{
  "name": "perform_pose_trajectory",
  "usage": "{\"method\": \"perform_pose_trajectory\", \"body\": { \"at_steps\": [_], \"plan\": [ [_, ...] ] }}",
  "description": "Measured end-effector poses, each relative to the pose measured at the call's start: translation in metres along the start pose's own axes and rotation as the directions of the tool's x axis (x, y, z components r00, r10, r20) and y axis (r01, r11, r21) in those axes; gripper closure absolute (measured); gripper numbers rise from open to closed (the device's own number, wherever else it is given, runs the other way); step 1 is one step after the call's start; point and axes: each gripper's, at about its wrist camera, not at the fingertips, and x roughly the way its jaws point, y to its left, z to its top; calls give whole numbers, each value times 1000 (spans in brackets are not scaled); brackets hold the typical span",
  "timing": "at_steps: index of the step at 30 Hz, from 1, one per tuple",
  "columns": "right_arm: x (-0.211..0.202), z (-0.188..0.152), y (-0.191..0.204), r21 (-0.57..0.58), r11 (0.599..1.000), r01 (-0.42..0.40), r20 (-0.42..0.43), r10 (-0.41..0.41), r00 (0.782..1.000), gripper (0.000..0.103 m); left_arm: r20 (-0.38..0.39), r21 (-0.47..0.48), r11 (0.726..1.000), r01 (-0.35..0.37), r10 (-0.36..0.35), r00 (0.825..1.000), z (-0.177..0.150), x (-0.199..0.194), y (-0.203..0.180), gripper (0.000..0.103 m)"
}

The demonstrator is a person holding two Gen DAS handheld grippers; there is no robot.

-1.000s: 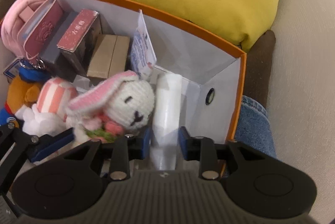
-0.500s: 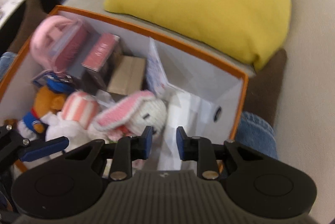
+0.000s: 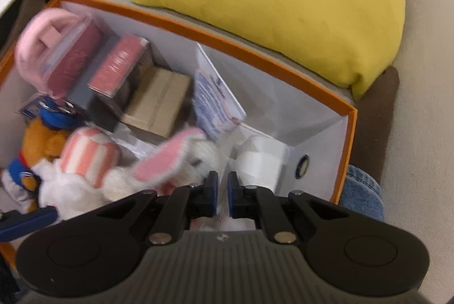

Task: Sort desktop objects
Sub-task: 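Carry the bunny into the orange box with the left gripper while the right carries the paper roll, then open both grippers to release the bunny and paper roll in the box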

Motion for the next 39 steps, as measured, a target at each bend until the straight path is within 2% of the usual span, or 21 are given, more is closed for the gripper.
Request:
{"method": "perform_pose_trajectory", "body": {
  "at_steps": [1, 4, 6, 7, 13, 17, 23, 27, 33, 39],
  "plan": [
    [2, -2, -1, 5, 1000, 12, -5, -12, 1000, 100, 1, -3, 1000, 1, -1, 1000, 0, -1, 1, 61],
    [4, -5, -2, 10, 1000, 26, -8, -26, 1000, 102, 0, -6, 1000, -7, 7, 1000, 0, -2, 1, 61],
    [3, -6, 2, -12, 999, 43, -6, -43, 999, 101, 3, -8, 1000, -11, 11, 1000, 0, -3, 2, 61],
    [2, -7, 3, -16, 999, 35, -2, -35, 999, 97, 5, -9, 1000, -11, 11, 1000, 0, -4, 2, 61],
    [-27, -16, 2, -35, 999, -7, 57, 9, 998, 95, 23, -5, 1000, -25, 25, 999, 2, -15, -2, 61],
    [-30, -30, 9, -98, 995, -9, 14, 11, 1000, 96, 26, -7, 1000, -28, 28, 999, 2, -20, -6, 61],
    [-24, -47, 20, -204, 979, 17, 11, -15, 1000, 99, 35, -6, 999, -43, 43, 998, -1, -31, -10, 61],
    [-19, -53, 26, -214, 977, 22, 9, -20, 1000, 99, 39, -1, 998, -57, 57, 998, -2, -37, -11, 61],
    [-38, -65, 27, -183, 983, -15, 58, 26, 998, 97, 45, 11, 997, -71, 70, 996, -2, -43, -16, 61],
    [-80, -92, 28, -147, 988, -50, 157, 73, 985, 96, 77, 31, 995, -90, 87, 993, 1, -61, -26, 59]
  ]
}}
